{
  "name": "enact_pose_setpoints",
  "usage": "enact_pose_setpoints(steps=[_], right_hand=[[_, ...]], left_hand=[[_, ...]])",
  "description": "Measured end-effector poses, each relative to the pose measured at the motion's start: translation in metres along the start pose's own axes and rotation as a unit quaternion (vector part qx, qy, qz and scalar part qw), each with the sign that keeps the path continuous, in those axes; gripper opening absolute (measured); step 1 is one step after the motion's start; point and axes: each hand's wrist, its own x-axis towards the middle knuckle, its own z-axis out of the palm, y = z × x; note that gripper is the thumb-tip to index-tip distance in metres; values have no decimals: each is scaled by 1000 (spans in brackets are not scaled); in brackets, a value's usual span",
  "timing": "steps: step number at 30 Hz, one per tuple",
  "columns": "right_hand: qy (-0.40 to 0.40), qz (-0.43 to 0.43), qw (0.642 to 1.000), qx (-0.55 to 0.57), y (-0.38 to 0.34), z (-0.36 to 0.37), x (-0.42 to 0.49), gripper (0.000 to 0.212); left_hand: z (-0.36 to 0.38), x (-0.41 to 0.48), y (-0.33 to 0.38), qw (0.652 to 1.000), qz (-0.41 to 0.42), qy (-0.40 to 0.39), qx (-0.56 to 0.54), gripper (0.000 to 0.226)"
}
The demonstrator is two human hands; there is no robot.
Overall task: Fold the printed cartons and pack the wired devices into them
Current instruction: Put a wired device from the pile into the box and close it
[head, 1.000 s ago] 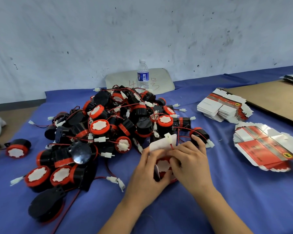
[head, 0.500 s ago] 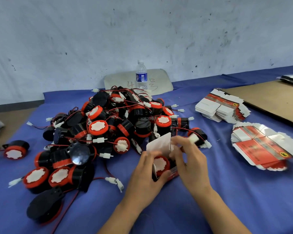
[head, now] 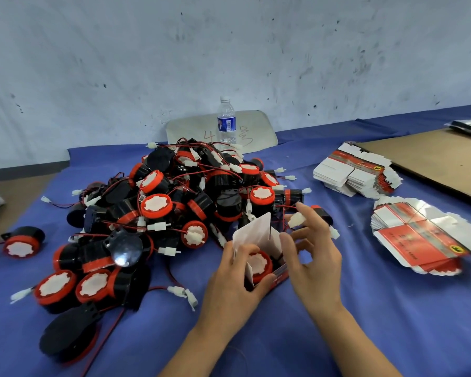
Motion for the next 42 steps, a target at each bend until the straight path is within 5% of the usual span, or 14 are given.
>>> enact_pose_setpoints(steps=[6,17,25,30,36,42], right_hand=[[25,59,998,-8,8,0,1,19],[-109,11,984,-141,3,1,2,34],[-193,-64,933,-298,-4,0,4,57],[-217,88,929,-286,-1,4,2,34],[-167,-68,908,-379,-6,5,1,35],[-164,-68,904,-388,1,3,-2,27]], left_hand=[[-1,0,2,1000,7,3,-10,45],[-1,0,2,1000,12,15,-25,42],[0,0,3,999,0,5,-33,47],[0,0,3,999,6,8,-51,58],[2,0,2,997,-1,18,-69,71],[3,1,0,998,-1,25,-62,78]])
